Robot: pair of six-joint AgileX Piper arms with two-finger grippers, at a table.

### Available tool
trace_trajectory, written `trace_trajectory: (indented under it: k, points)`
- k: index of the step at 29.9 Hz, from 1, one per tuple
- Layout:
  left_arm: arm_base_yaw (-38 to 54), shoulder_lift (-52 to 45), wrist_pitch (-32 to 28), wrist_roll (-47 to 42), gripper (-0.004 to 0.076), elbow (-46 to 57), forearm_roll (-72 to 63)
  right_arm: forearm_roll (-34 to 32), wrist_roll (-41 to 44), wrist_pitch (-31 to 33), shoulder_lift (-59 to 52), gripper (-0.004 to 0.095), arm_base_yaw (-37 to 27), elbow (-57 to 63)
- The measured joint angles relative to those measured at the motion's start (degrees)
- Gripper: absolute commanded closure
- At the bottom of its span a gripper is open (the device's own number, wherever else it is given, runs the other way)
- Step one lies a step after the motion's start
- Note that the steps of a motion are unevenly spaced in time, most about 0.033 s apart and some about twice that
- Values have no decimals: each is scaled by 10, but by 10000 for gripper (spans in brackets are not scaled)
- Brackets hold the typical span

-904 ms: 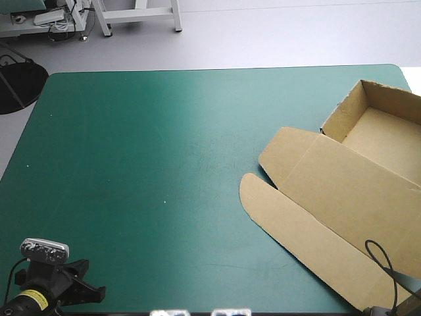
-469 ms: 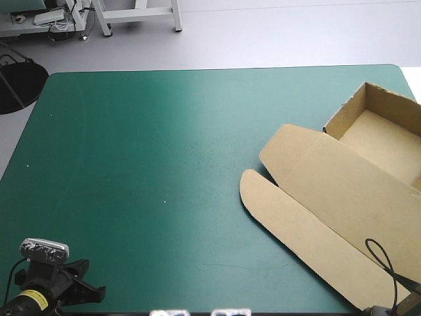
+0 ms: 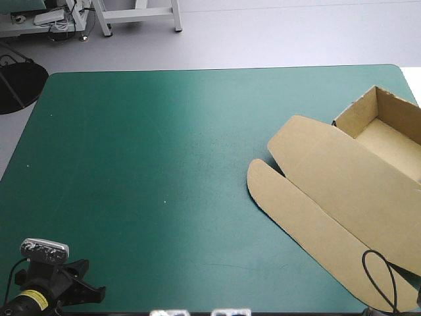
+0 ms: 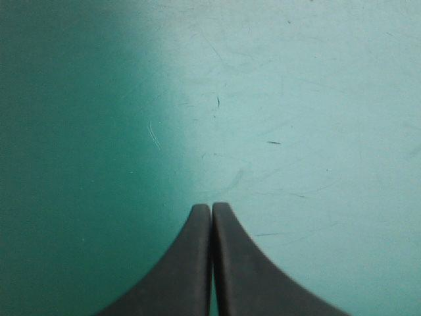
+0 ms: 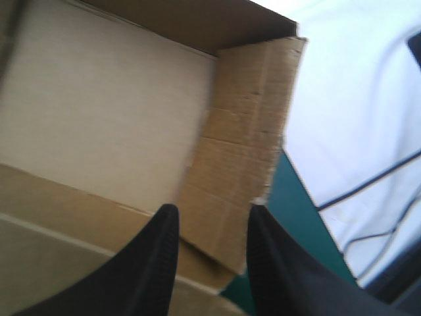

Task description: Fold the box

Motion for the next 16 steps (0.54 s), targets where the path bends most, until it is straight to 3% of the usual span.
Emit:
trace_trajectory:
  k: [5,8,16]
  points:
    - [0,0,0,0,733,0,0,146,-33,3,-76,775,2,0]
    - [0,0,0,0,733,0,-1,183,-54,2,-120,836,29,0]
    - [0,0,0,1,733,0,-1,199,-64,3,-238,881,242,1]
